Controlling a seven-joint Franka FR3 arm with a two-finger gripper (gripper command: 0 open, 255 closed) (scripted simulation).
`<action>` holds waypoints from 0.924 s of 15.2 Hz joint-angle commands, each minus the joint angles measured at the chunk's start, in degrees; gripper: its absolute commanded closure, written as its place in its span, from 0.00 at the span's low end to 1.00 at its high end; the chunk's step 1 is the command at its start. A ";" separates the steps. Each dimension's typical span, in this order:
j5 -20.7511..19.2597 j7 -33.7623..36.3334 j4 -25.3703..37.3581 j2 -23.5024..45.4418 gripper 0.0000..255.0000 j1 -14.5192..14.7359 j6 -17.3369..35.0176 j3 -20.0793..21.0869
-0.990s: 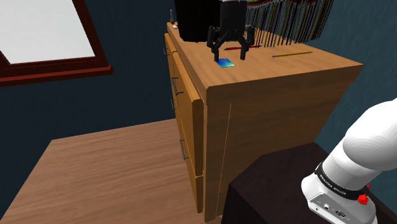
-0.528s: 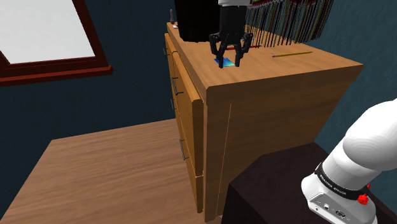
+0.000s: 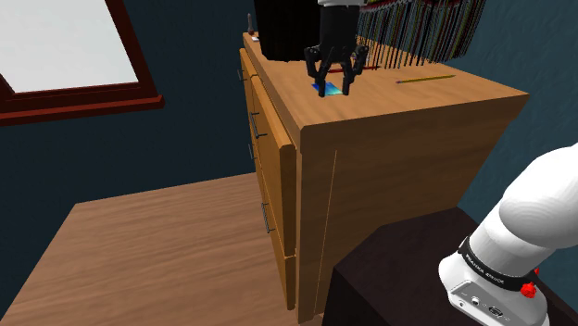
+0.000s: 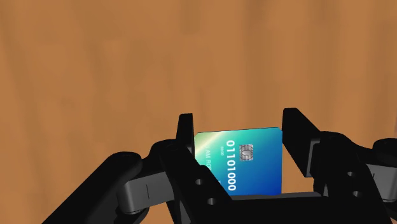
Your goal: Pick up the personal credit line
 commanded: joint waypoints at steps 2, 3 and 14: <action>-0.12 0.31 2.53 0.47 1.00 -0.05 -2.12 -0.08; -0.16 0.41 3.44 0.62 1.00 -0.08 -2.88 -0.11; -0.62 1.62 13.54 2.86 1.00 -0.27 -10.70 -0.31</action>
